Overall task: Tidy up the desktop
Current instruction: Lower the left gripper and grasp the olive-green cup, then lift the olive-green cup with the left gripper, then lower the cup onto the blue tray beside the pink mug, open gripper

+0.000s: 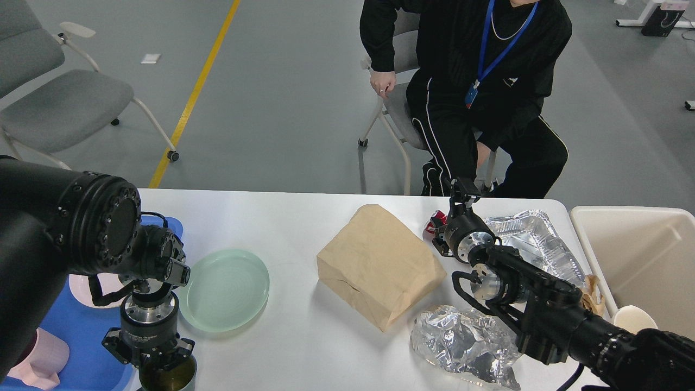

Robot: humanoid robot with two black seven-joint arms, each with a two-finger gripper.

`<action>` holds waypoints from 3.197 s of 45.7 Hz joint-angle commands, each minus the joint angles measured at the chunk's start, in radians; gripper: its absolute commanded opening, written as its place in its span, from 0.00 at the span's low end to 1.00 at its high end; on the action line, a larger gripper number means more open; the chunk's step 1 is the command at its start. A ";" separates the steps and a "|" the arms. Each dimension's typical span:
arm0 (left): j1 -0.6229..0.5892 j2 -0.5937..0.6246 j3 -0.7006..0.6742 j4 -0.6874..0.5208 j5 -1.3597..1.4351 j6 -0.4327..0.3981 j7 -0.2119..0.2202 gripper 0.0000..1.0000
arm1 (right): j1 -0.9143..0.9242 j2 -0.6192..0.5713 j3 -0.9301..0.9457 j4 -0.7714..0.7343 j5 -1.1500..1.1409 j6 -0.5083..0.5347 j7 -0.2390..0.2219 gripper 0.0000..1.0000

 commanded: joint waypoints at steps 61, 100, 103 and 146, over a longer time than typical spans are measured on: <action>-0.718 0.266 0.029 -0.058 -0.054 -0.256 -0.008 0.00 | 0.000 0.000 0.000 0.000 0.000 0.000 0.000 1.00; -0.009 0.516 -0.006 0.302 -0.057 -0.256 -0.009 0.00 | 0.000 0.000 0.000 0.000 0.000 0.000 0.000 1.00; 0.009 0.516 -0.011 0.319 -0.057 -0.256 -0.008 0.00 | 0.000 0.000 0.000 0.000 0.000 0.000 0.000 1.00; 0.189 0.423 -0.020 0.471 -0.060 -0.130 -0.003 0.09 | 0.000 0.000 0.000 0.000 0.000 0.000 0.000 1.00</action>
